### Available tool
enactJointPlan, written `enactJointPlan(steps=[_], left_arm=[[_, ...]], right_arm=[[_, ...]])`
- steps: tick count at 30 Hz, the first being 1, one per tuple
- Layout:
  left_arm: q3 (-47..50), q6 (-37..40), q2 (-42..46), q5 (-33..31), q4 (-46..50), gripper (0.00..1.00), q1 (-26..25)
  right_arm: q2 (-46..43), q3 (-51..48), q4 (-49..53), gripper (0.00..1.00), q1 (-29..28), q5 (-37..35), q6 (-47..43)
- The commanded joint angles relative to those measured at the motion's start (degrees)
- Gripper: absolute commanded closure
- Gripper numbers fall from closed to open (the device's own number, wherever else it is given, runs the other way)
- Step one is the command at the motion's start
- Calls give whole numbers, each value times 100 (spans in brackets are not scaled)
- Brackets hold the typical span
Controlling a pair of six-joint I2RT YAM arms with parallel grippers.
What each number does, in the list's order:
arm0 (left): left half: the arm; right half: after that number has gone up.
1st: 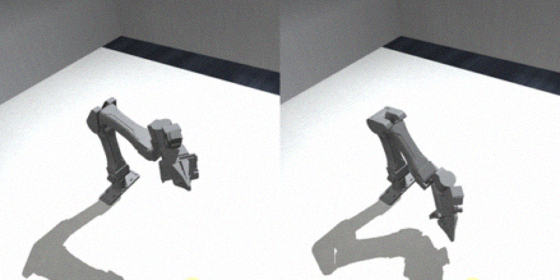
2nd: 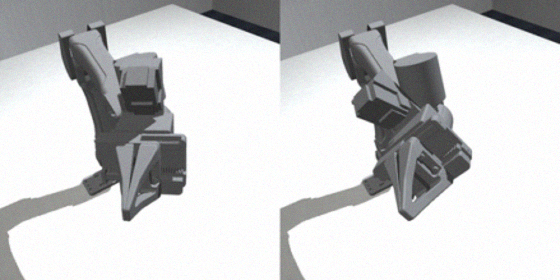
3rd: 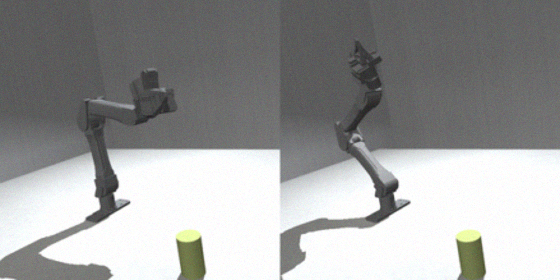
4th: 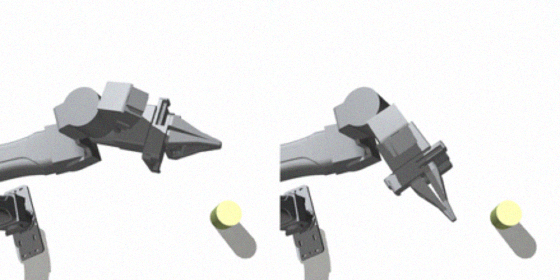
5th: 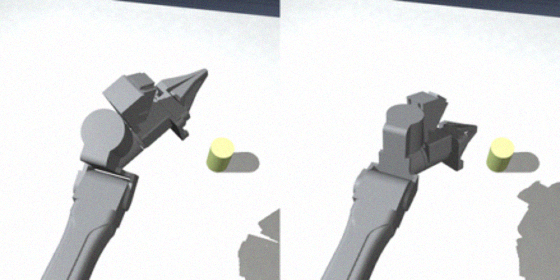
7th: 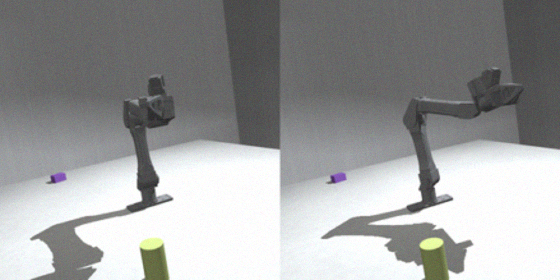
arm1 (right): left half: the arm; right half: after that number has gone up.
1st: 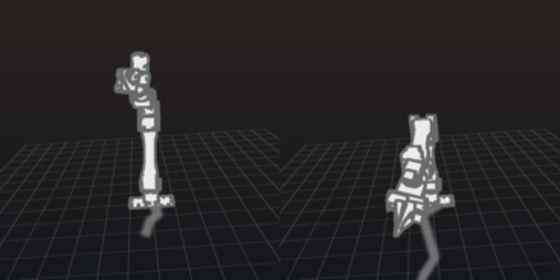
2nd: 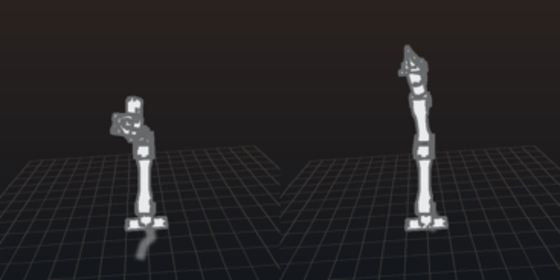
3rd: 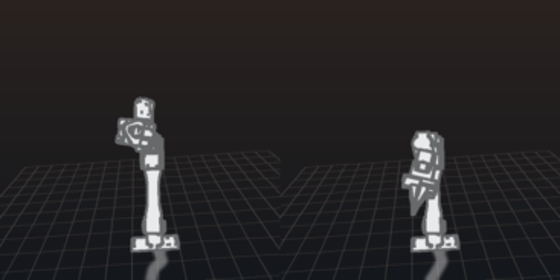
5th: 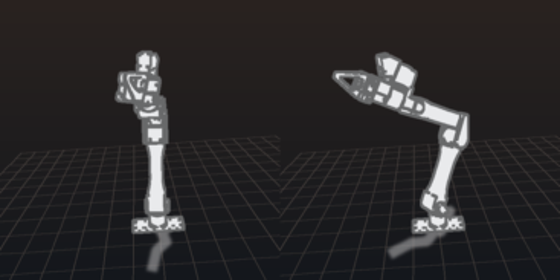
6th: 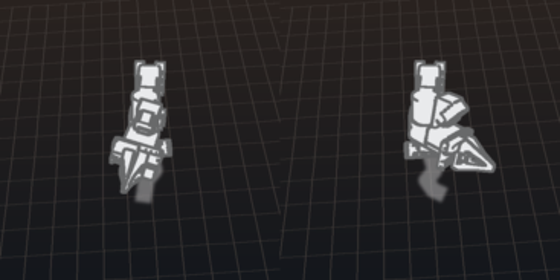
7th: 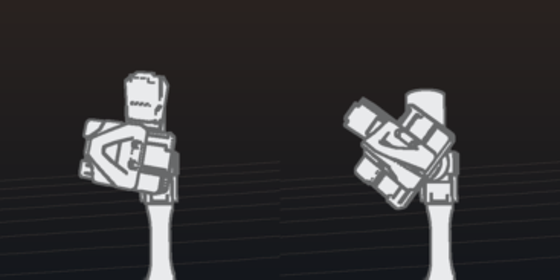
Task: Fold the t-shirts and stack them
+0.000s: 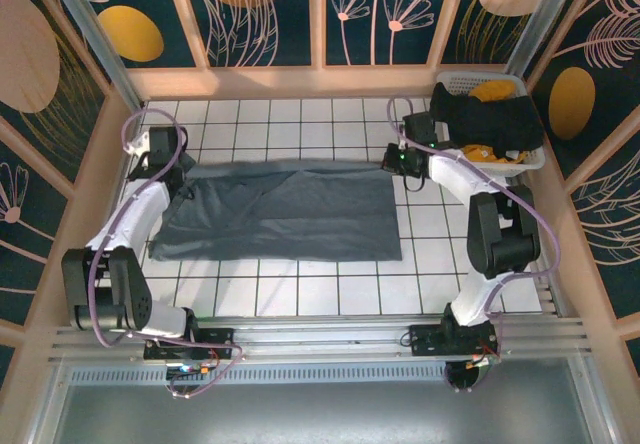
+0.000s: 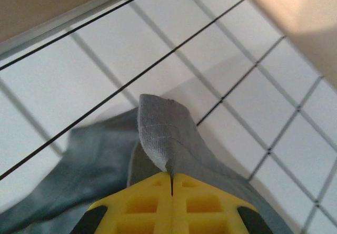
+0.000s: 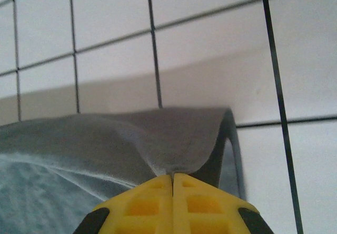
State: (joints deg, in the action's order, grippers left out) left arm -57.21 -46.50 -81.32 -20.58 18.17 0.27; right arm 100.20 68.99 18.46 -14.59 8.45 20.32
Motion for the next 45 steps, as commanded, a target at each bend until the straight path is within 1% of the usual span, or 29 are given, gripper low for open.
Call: enactJointPlan(steps=[1, 5, 8, 13, 17, 20, 23, 27, 31, 36, 41, 45], left_arm=[[592, -624, 346, -535, 452, 100, 33], [953, -913, 542, -712, 579, 100, 73], [932, -1009, 530, -832, 724, 100, 96], [868, -1120, 635, -1063, 976, 100, 96], [852, -1160, 869, -1312, 1111, 100, 98], [851, -1139, 1078, -1381, 1142, 100, 95], [989, -1104, 1222, -1287, 1091, 100, 96], [1205, -1123, 1130, -1090, 1066, 100, 91], [1242, -1110, 1116, -1084, 1057, 100, 95], [1227, -1033, 1255, -1213, 1125, 100, 96], [1338, -1106, 1123, -1026, 1195, 100, 91], [1432, -1211, 1190, -931, 1258, 100, 96]], right_arm=[[-171, -509, -162, 100, -75, -29, 155], [-132, -808, -235, 100, -79, -102, 200], [-92, -887, -237, 100, -66, -167, 236], [-282, -934, -233, 100, -77, -355, 213], [-507, -948, -170, 100, -142, -614, 84], [-695, -1013, -98, 100, -218, -805, 17], [-843, -1129, -88, 100, -313, -897, -18], [-854, -1300, -88, 100, -470, -914, 14], [-1008, -1512, -106, 100, -585, -1196, 171], [-1213, -1671, -114, 100, -611, -1371, 240], [-1219, -1783, -123, 100, -623, -1415, 264], [-1284, -1814, -106, 100, -632, -1508, 313]])
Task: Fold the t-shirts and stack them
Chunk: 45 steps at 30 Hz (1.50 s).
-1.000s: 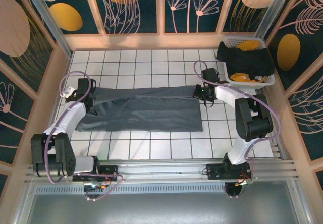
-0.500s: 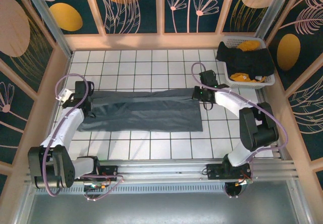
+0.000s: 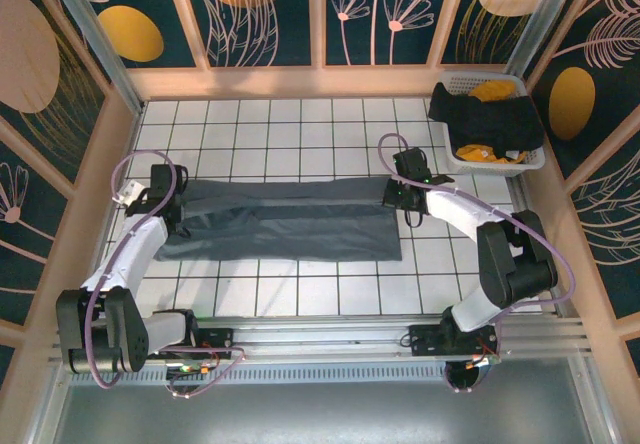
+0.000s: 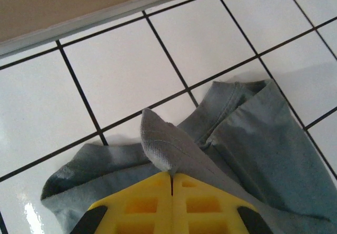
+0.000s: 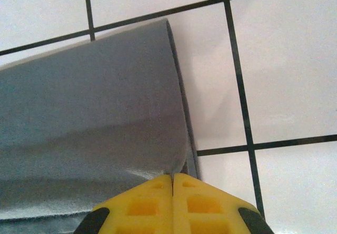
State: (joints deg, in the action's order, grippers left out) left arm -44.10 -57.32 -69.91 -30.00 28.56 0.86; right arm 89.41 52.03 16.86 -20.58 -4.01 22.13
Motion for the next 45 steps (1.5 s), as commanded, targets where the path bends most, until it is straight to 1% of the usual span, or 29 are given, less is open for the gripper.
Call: enactJointPlan(steps=[1, 5, 11, 16, 25, 27, 29, 30, 32, 34, 35, 37, 40, 42, 45], left_arm=[[137, -153, 82, -1, 236, 100, 37], [187, -231, 78, -28, 361, 100, 37], [373, -301, 4, 110, 245, 100, 37], [435, -350, -158, 168, 160, 100, 32], [437, -359, -316, 233, 87, 100, 37], [404, -344, -384, 272, 80, 100, 37], [345, -300, -435, 357, 68, 100, 37], [296, -254, -448, 408, 64, 96, 37], [110, -127, -441, 519, 71, 79, 37], [-143, -117, -423, 488, 123, 66, 37], [-313, -91, -442, 463, 110, 61, 37], [-705, 47, -586, 448, 31, 52, 37], [-1451, 311, -1089, 378, -147, 37, 45], [-1906, 631, -1579, 646, -390, 34, 141], [-2648, 1086, -2550, 1354, -541, 33, 419]], right_arm=[[-219, -130, 54, 100, -37, -267, 142], [-213, -191, 137, 100, -62, -410, 243], [-380, -355, 219, 100, -152, -587, 393], [-242, -429, 167, 100, -187, -496, 419], [-121, -422, 323, 99, -184, -568, 573], [-108, -366, 407, 94, -177, -565, 621], [-160, -279, 481, 82, -145, -540, 673], [-188, -228, 507, 78, -123, -531, 699], [-267, -90, 544, 67, -52, -468, 746], [-271, 105, 538, 59, 29, -351, 766], [-224, 220, 512, 57, 80, -244, 766], [-22, 486, 487, 55, 165, -17, 774], [559, 967, 467, 55, 266, 282, 784], [994, 1315, 495, 55, 348, 491, 793], [1667, 1875, 680, 55, 451, 542, 714]])
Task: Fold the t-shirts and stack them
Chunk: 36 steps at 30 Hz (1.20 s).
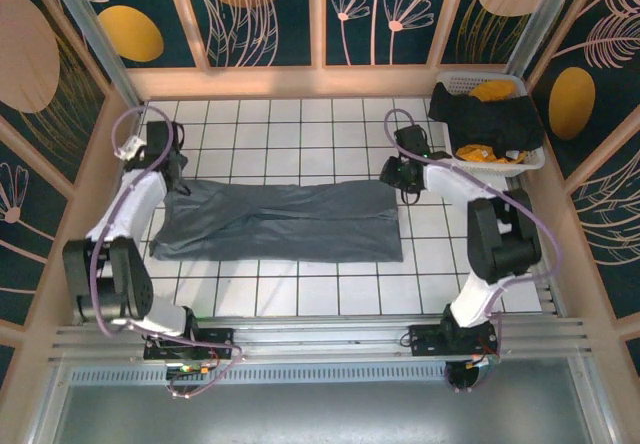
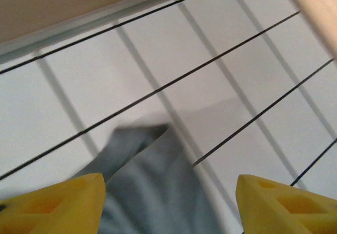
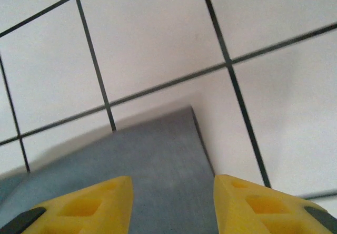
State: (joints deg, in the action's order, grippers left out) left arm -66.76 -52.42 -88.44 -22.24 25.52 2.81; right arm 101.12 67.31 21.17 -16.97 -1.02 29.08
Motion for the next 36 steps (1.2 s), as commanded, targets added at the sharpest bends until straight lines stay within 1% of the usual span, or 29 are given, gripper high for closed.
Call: enactJointPlan(steps=[1, 2, 4, 7, 11, 16, 19, 21, 23, 24, 27, 28, 32, 34, 35, 36], left_arm=[[-594, 780, -1028, 857, -284, 33, 320], [-828, 910, -1419, 1004, -221, 33, 388], [-1227, 1240, -1934, 1218, -30, 32, 463], [-1663, 1529, -2479, 1309, 448, 31, 535], [-1712, 1656, -2723, 1113, 692, 31, 656], [-1773, 1809, -2897, 1110, 525, 30, 734], [-1955, 1858, -3198, 1138, 581, 34, 769], [-1973, 1867, -3334, 1196, 556, 40, 774], [-1899, 1867, -3389, 1343, 428, 48, 773], [-1858, 1852, -3414, 1392, 374, 54, 774], [-1781, 1841, -3442, 1484, 251, 64, 774], [-1750, 1841, -3435, 1549, 182, 70, 773], [-1726, 1856, -3408, 1600, 123, 85, 774], [-1724, 1876, -3359, 1600, 115, 98, 774], [-1720, 1883, -3313, 1598, 108, 100, 782], [-1699, 1884, -3266, 1600, 95, 100, 783]], right_arm=[[684, 489, 305, 54, 107, 189, -28], [860, 617, 388, 54, 147, 169, -57], [1108, 801, 535, 54, 205, 158, -97], [1258, 890, 550, 53, 212, 167, -203], [1462, 1030, 642, 55, 204, 233, -219], [1575, 1010, 674, 59, 186, 328, -142], [1634, 1020, 696, 59, 186, 395, -118], [1656, 1054, 758, 59, 169, 426, -96], [1648, 1041, 775, 61, 143, 419, -70], [1657, 1043, 791, 63, 130, 427, -44], [1685, 1018, 810, 70, 126, 418, 35], [1691, 1008, 776, 74, 129, 425, 45], [1744, 1078, 740, 90, 131, 461, 114], [1721, 1098, 732, 100, 132, 421, 187], [1686, 1096, 735, 100, 126, 350, 223], [1648, 1089, 732, 100, 137, 252, 259]])
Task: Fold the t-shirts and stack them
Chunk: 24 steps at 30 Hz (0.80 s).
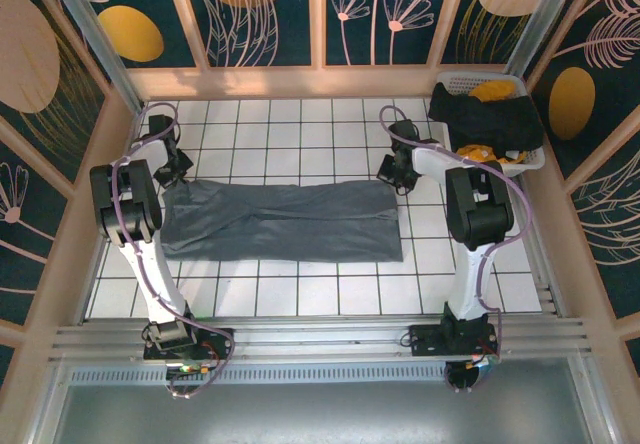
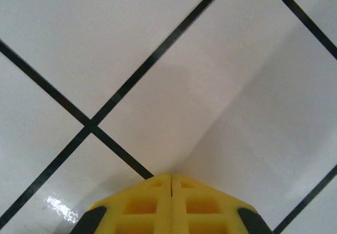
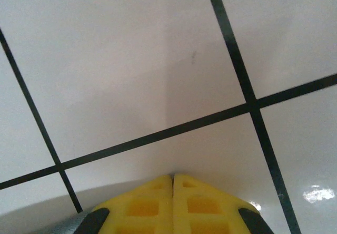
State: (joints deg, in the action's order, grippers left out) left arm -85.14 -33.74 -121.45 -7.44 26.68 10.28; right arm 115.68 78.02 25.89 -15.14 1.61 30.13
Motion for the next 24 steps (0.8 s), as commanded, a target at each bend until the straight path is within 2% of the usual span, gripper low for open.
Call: enactJointPlan(steps=[1, 6, 10, 17, 24], left_arm=[[156, 16, 74, 120, -34, 100, 33], [217, -74, 286, 116, -87, 100, 116], [197, -168, 424, 334, -210, 100, 213], [-15, -421, 338, 903, -405, 100, 216], [-482, -590, -166, 1555, -580, 100, 211]], right_arm=[[157, 18, 274, 100, -43, -108, 182], [-39, 42, 371, 100, 150, -565, 274], [-30, 173, 416, 100, 381, -591, 209], [322, 856, 621, 100, 655, -592, 33], [1063, 1907, 976, 100, 788, -462, -242]])
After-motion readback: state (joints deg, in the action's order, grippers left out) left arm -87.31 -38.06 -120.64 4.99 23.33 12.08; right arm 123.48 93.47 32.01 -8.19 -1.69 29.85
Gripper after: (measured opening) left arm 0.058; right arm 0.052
